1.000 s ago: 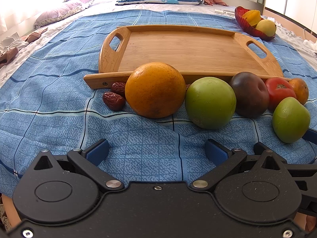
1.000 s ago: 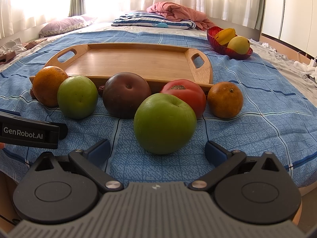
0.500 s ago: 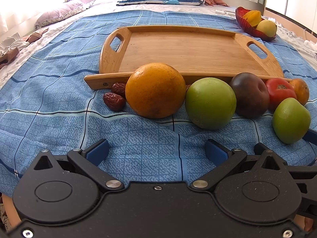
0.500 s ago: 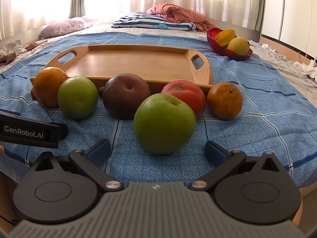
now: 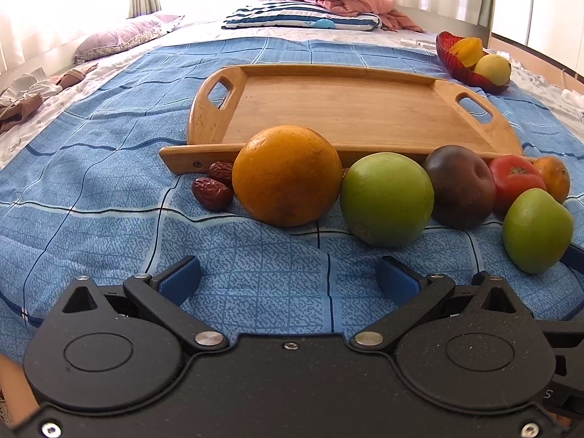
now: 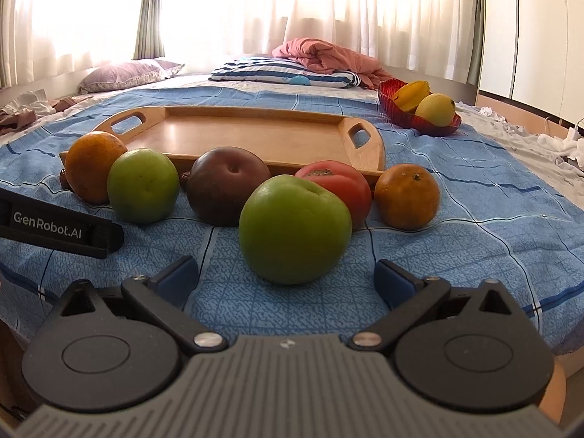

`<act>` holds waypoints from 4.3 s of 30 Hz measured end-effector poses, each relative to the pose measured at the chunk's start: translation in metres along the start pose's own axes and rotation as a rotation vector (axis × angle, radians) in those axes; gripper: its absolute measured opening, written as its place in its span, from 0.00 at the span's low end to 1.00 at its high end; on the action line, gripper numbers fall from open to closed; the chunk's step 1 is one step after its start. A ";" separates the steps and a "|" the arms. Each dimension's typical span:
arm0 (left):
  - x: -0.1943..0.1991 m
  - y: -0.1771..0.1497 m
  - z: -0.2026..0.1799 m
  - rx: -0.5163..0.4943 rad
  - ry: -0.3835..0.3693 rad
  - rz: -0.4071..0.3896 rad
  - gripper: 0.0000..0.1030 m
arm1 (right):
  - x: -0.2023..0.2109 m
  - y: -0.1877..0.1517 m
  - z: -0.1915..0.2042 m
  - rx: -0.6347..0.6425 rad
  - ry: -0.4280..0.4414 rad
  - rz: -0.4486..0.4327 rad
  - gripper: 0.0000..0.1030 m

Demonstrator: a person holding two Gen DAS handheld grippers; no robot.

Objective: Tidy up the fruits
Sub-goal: 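Grasp the large orange with the left tool while the right tool grasps a green apple, then carry the orange over the tray with the left tool while the right tool sets the apple down and opens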

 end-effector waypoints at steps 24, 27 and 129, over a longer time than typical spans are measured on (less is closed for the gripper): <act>0.012 0.045 0.013 0.069 -0.089 -0.217 0.65 | 0.023 0.019 -0.015 -0.100 0.055 -0.122 0.64; 0.008 0.044 0.013 0.067 -0.078 -0.208 0.59 | 0.024 0.019 -0.014 -0.096 0.043 -0.120 0.61; -0.093 0.126 -0.009 0.037 -0.123 -0.064 0.62 | -0.127 0.092 -0.042 -0.171 0.137 0.105 0.60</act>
Point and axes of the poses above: each gripper's, at about its wrist camera, not at the fingertips, and x roughly against the way its jaws point, z to its left, y to its top, the point moved 5 cm from there along -x, roughly the way its jaws point, and after that the axes turned 7 degrees about -z, right-handed, at the moved point
